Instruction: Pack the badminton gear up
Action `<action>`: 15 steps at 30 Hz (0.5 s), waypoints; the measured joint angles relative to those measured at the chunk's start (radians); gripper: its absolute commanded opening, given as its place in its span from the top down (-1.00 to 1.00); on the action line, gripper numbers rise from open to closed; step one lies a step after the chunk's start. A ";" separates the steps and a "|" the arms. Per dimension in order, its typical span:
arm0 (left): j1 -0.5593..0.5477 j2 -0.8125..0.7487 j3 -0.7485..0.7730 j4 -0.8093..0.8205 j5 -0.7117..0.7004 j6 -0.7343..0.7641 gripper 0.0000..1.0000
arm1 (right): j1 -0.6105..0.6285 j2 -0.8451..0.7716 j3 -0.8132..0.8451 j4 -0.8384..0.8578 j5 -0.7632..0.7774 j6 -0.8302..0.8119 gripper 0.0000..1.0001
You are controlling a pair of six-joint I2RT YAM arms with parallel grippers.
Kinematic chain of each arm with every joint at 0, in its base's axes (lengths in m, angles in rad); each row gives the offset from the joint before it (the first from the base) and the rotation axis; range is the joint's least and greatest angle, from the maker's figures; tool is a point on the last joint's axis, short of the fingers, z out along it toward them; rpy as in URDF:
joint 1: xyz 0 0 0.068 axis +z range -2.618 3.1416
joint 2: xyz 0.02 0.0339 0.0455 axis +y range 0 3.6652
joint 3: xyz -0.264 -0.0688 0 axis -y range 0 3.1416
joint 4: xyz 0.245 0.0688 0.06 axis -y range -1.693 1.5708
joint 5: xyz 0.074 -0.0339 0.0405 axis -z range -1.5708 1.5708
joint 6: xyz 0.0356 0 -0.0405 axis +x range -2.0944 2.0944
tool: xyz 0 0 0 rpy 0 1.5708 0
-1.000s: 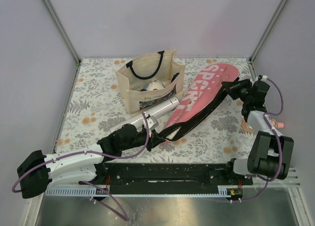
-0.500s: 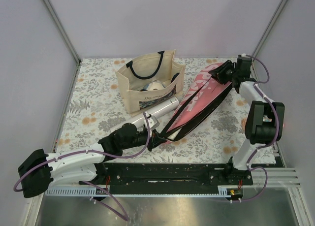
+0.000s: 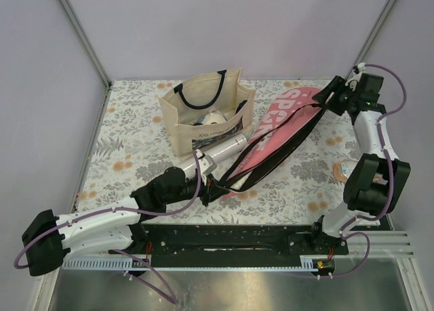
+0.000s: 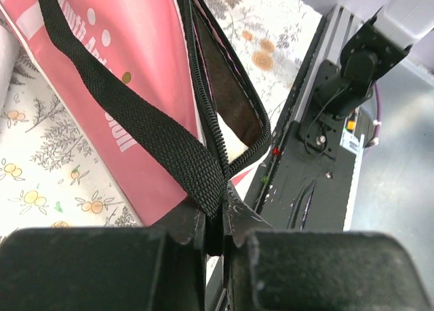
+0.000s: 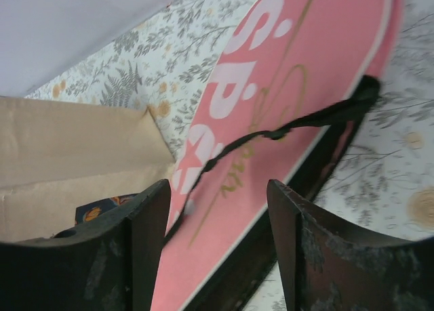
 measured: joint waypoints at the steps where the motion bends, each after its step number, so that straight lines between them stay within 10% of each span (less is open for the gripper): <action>1: 0.002 -0.004 0.013 -0.014 -0.002 -0.006 1.00 | -0.026 -0.005 0.000 0.006 -0.011 -0.018 -0.33; 15: 0.077 -0.005 0.247 -0.254 -0.008 -0.114 1.00 | -0.145 0.066 -0.178 0.384 -0.114 -0.355 -0.14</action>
